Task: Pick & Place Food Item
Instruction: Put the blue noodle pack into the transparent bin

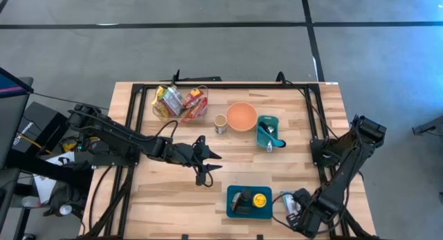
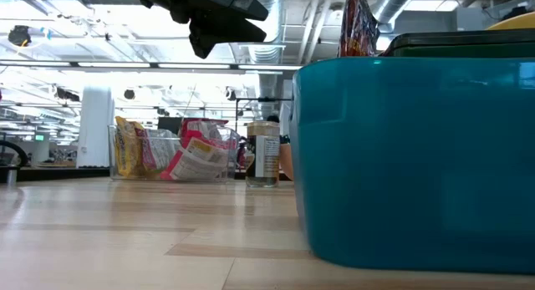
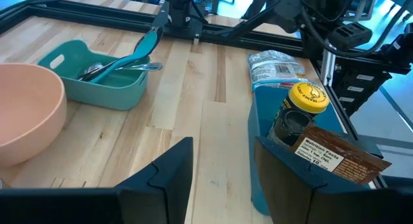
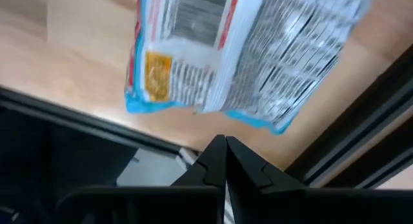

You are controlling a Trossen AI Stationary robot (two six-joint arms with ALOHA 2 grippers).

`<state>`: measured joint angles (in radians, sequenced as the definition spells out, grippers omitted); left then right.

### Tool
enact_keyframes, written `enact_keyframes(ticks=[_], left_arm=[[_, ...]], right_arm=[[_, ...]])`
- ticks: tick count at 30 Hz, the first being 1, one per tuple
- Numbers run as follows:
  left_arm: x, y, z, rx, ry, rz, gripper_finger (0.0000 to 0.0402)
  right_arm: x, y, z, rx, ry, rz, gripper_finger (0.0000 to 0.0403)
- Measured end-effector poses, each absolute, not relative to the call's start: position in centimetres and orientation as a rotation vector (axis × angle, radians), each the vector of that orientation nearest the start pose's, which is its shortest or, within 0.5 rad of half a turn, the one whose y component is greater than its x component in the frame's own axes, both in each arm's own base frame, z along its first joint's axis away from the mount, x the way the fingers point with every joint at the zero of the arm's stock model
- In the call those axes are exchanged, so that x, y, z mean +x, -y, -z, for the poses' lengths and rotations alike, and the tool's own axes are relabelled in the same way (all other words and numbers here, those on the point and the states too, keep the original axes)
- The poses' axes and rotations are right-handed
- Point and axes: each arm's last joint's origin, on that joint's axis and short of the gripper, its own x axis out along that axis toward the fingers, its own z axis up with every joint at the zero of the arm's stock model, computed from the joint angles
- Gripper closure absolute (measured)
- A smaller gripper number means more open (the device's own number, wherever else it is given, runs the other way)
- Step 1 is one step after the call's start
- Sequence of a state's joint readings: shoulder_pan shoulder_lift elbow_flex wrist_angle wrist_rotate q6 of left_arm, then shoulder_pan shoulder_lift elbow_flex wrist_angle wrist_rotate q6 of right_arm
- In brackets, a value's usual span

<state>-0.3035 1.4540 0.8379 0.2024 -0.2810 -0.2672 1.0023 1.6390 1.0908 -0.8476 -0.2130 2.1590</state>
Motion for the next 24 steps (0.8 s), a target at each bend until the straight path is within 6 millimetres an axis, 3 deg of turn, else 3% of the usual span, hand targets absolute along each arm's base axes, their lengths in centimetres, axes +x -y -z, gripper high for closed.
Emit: enact_keyframes(ticks=[5,17,24], left_arm=[[30.0,8.5,-23.5,-0.144,-0.396,-0.031,0.0244],[30.0,8.5,-23.5,-0.144,-0.395,-0.033,0.0244],[30.0,8.5,-23.5,-0.144,-0.395,-0.033,0.0244]], right_arm=[[15.3,-24.9,-19.5,1.054,-1.586,0.819,0.0387],[14.6,-25.2,-19.4,1.070,-1.532,0.874,0.0259],[13.7,-25.8,-19.4,1.105,-1.493,0.912,0.0248]])
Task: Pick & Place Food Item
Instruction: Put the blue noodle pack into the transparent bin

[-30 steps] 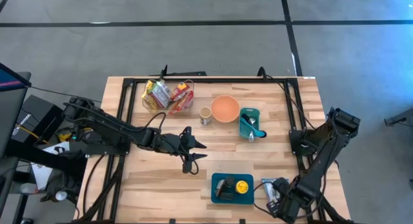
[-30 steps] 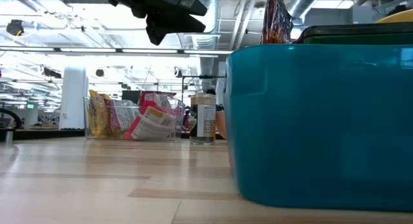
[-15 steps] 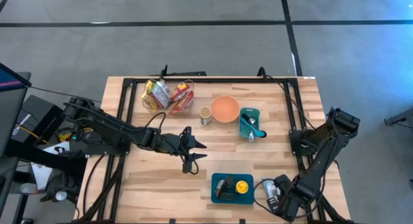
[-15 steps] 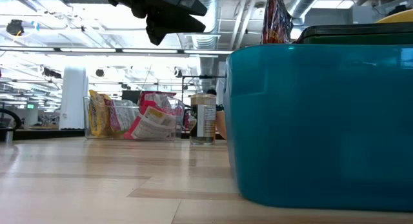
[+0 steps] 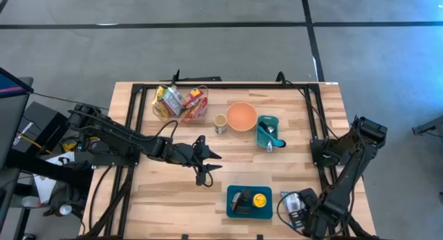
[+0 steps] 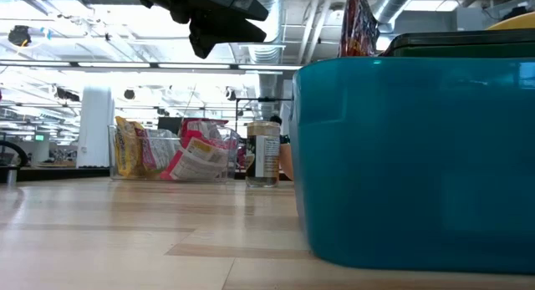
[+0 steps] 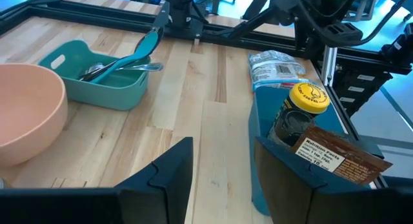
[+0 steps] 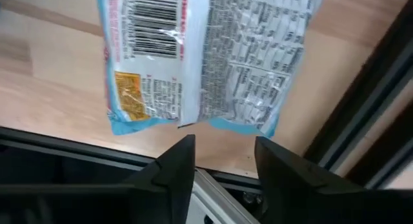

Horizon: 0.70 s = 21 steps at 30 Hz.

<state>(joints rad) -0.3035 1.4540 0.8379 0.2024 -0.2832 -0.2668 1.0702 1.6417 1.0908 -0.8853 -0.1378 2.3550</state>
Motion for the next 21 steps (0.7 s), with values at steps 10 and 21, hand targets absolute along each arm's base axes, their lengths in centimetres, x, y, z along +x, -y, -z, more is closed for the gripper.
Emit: enact_keyframes(ticks=[10,21], left_arm=[[30.0,8.5,-23.5,-0.144,-0.395,-0.033,0.0244],[30.0,8.5,-23.5,-0.144,-0.395,-0.033,0.0244]], right_arm=[[14.1,-26.6,-18.7,1.139,-1.430,0.872,0.0277],[14.9,-27.4,-15.4,1.081,-1.475,0.964,0.0297]])
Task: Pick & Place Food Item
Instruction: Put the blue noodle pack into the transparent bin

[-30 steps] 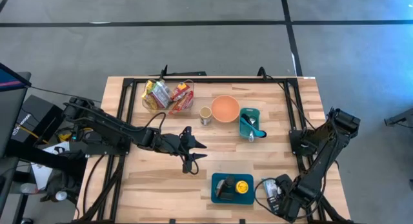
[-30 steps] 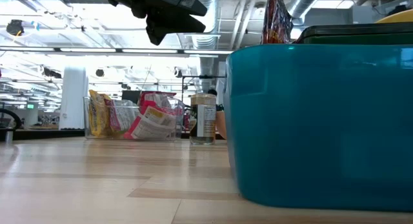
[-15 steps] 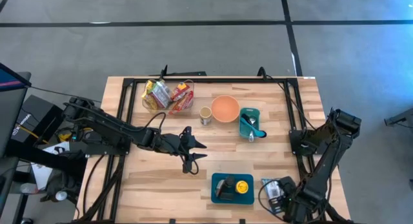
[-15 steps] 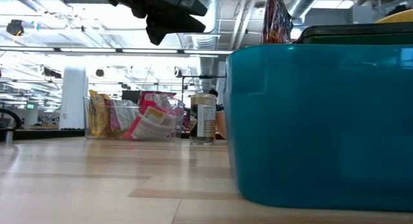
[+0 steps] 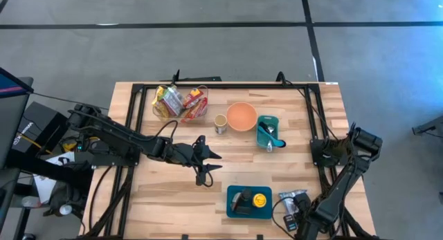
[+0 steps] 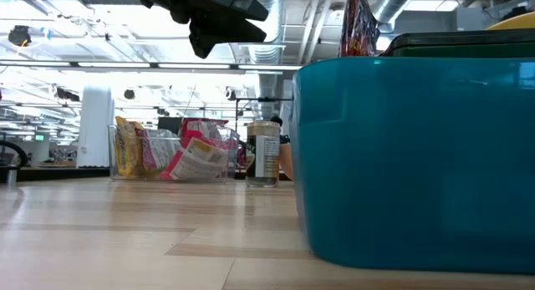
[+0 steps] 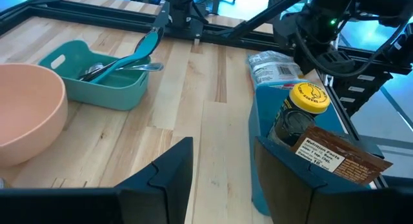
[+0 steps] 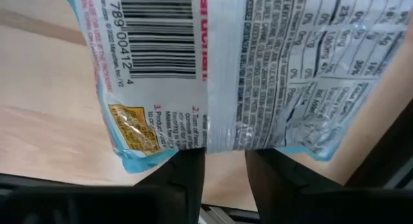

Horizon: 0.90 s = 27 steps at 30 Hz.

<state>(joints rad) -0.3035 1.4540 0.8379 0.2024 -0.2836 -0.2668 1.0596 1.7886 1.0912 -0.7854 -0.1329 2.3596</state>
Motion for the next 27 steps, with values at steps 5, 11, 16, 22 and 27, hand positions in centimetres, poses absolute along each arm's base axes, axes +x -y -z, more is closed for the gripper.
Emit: enact_keyframes(ticks=[5,11,16,22,27], left_arm=[[30.0,8.5,-23.5,-0.144,-0.395,-0.033,0.0244],[30.0,8.5,-23.5,-0.144,-0.395,-0.033,0.0243],[30.0,8.5,-23.5,-0.144,-0.395,-0.034,0.0244],[30.0,8.5,-23.5,-0.144,-0.395,-0.035,0.0243],[30.0,8.5,-23.5,-0.144,-0.395,-0.035,0.0243]], right_arm=[[14.9,-27.2,-15.4,1.071,-1.473,0.975,0.0308],[14.8,-27.1,-15.4,1.050,-1.473,0.985,0.0324],[15.0,-26.7,-15.4,1.012,-1.475,0.982,0.0332],[16.1,-26.1,-15.4,0.990,-1.458,0.945,0.0332],[17.1,-25.1,-15.4,0.957,-1.457,0.942,0.0332]])
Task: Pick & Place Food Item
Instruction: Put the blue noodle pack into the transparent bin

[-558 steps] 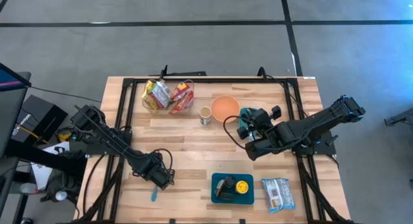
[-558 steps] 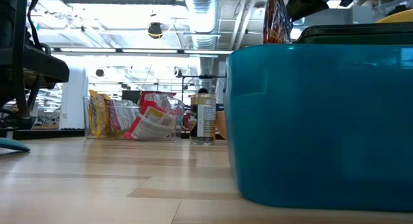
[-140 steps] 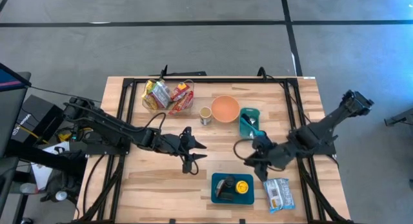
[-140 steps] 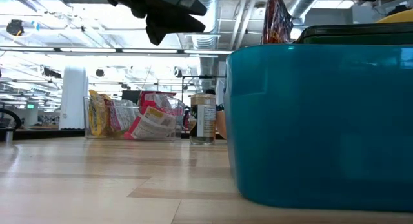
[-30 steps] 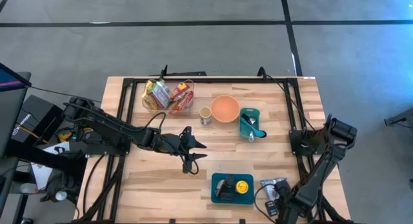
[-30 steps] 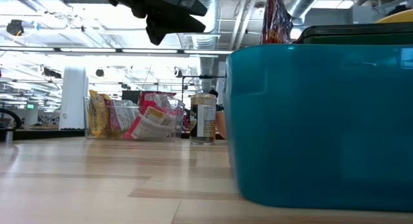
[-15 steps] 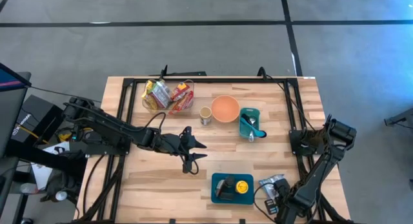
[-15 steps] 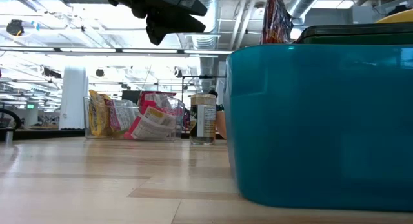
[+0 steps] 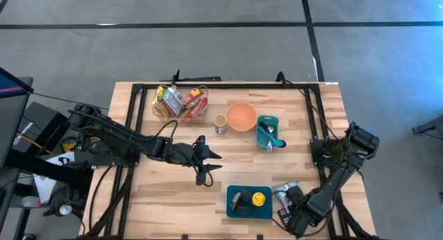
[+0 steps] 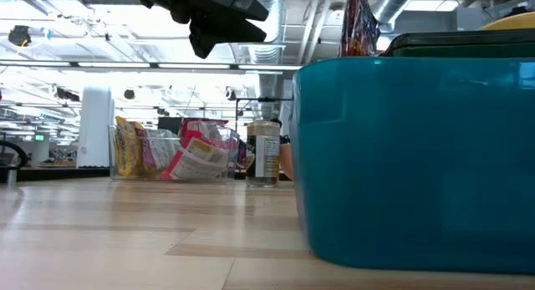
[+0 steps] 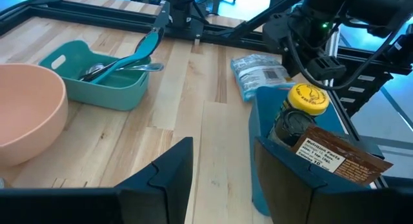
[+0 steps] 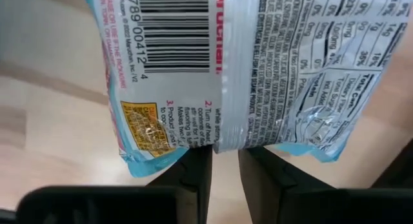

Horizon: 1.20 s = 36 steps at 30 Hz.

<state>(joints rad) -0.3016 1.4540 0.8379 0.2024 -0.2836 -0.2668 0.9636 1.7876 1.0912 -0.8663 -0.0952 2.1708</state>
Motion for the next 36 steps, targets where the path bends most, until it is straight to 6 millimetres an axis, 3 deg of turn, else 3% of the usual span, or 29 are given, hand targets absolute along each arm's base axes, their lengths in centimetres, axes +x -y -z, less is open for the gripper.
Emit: enact_keyframes(ticks=[14,22,30,36], left_arm=[[30.0,8.5,-23.5,-0.144,-0.395,-0.035,0.0243],[30.0,8.5,-23.5,-0.144,-0.395,-0.035,0.0244],[30.0,8.5,-23.5,-0.144,-0.395,-0.035,0.0244],[30.0,8.5,-23.5,-0.144,-0.395,-0.035,0.0243]], right_arm=[[19.1,-22.4,-15.4,0.802,-1.504,0.933,0.0332],[17.6,-23.5,-15.4,0.768,-1.521,0.907,0.0332],[15.9,-23.8,-15.5,0.727,-1.505,0.998,0.0332],[15.2,-24.0,-16.5,0.725,-1.460,0.953,0.0332]])
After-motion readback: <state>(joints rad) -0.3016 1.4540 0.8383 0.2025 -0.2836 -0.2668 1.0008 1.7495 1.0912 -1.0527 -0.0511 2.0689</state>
